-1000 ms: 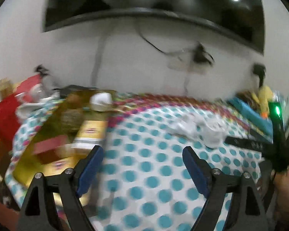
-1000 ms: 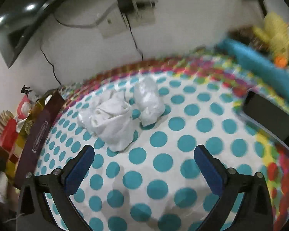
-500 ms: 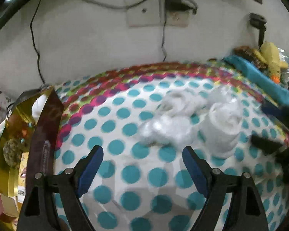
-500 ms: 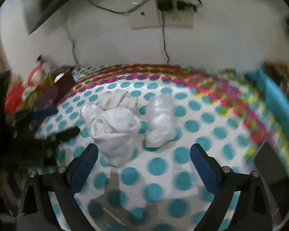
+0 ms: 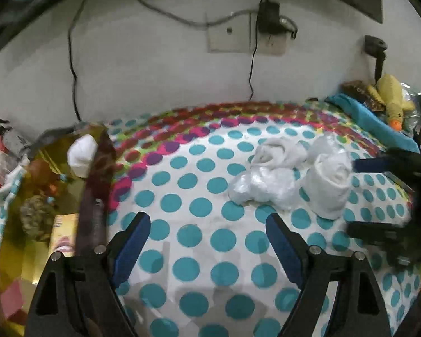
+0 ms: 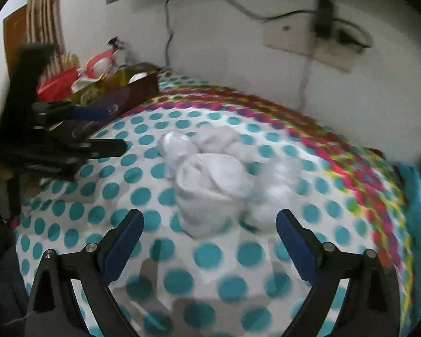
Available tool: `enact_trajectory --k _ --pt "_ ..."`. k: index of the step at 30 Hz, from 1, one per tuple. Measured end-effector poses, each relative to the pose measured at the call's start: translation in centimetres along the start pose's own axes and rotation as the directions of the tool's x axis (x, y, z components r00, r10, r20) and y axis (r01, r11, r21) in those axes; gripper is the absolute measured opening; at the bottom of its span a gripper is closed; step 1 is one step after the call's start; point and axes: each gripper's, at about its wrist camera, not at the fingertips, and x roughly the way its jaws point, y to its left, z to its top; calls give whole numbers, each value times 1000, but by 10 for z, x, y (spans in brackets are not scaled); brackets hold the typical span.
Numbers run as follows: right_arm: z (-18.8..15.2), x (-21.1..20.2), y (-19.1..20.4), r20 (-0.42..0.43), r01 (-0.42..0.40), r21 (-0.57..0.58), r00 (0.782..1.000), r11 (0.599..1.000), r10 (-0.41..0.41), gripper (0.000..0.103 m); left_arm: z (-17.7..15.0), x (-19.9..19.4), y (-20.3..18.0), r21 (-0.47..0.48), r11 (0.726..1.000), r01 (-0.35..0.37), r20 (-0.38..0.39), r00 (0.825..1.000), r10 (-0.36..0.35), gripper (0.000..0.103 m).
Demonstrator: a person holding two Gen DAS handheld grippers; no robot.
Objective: Organize objects
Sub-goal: 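Move both tools back toward the remaining white socks on the bed, then grasp a plastic-wrapped bundle with the left tool while the right grasps a white sock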
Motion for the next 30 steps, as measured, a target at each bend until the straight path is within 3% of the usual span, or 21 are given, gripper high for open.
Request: enact_trajectory --k 3,4,5,6,7,13,15,20,23,25,26,27,29,30 --pt "11 22 5 -19 -32 -18 999 999 32 95 -5 -11 10 -45 999 8 17 1000 -7 86" --pt "13 26 6 -20 -40 -28 999 999 40 89 -7 -10 14 -67 998 15 2 1000 -15 86" --pt "15 29 7 -21 -47 -34 999 998 46 79 -9 -8 19 -91 996 14 -19 1000 -16 86" --pt "17 31 7 -28 -55 -29 998 998 54 45 -11 -7 20 -98 995 8 -23 1000 -11 86" --pt "17 32 4 -34 -74 -3 997 997 74 38 -12 -7 21 -97 995 1 -25 1000 -4 86" --pt "-4 -3 -3 66 -57 35 996 998 54 38 -7 8 7 -75 997 -21 -51 999 17 86" --pt "-11 -19 -16 124 -36 102 992 994 23 39 1 20 -13 -36 999 0 -61 998 -2 86" --pt "-23 -37 -54 191 -35 275 981 961 -19 42 24 55 -64 63 997 -48 -101 993 55 86" --pt "-24 -41 -58 208 -24 298 977 954 -40 43 33 81 -74 47 998 -43 -159 986 50 89" --pt "-24 -42 -59 215 -15 308 975 951 -54 43 39 93 -68 -15 998 -53 -150 987 50 90" --pt "-23 -42 -60 215 -15 312 975 950 -56 43 41 95 -64 -48 998 -36 -159 987 28 84" --pt "-23 -42 -60 216 -2 319 974 948 -71 44 41 94 -62 -72 997 -29 -157 987 17 61" --pt "-27 -48 -63 225 12 325 970 946 -89 44 40 83 -62 -62 995 -75 -143 988 66 59" --pt "-28 -49 -63 229 16 326 969 945 -95 44 39 71 -61 -65 996 -64 -116 992 56 59"
